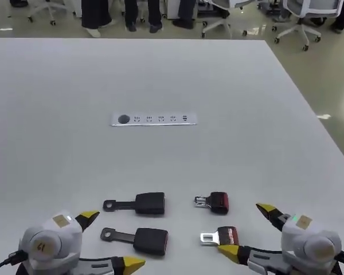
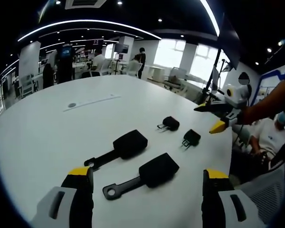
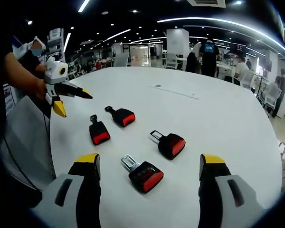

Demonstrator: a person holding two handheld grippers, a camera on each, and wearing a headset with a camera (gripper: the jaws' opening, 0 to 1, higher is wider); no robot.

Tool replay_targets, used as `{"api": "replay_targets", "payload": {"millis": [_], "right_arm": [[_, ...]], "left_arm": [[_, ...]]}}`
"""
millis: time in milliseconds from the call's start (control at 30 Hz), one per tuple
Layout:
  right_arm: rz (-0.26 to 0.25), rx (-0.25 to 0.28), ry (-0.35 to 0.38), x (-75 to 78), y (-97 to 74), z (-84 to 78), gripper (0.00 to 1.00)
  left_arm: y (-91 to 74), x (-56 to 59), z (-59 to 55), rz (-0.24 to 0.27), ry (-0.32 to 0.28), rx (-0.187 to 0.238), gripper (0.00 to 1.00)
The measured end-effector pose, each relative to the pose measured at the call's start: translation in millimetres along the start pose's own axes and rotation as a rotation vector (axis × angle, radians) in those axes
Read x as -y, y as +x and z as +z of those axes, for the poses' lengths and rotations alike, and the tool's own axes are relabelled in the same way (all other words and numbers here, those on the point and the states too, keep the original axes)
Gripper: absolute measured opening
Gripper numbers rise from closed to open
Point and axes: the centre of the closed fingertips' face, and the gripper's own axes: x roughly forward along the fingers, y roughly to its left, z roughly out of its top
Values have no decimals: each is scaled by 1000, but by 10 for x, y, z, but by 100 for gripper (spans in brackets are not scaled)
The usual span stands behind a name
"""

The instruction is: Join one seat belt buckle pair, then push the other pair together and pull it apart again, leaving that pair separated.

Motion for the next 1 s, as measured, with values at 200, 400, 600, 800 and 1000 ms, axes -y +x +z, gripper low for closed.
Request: {"api": "replay_targets", "payload": {"millis": [200,400,600,800,1000], "right_arm": [[52,-32,-30,15,95,-80,84],[106,-61,-46,-11,165,-125,83],[170,-98,-81,-56,249,-172,82],[234,-137,-105,-107,321,-278,80],[298,-185,-115,-139,351,-391,77]], "left_arm": [[98,47,26,-34,30,-27,94],[183,65,30,-68,68,-47,89],[270,75,-26,-113,130,-86,86],[334,110,-113,-169,201,-130,82],[427,166,-166,-213,275,-179,78]]}}
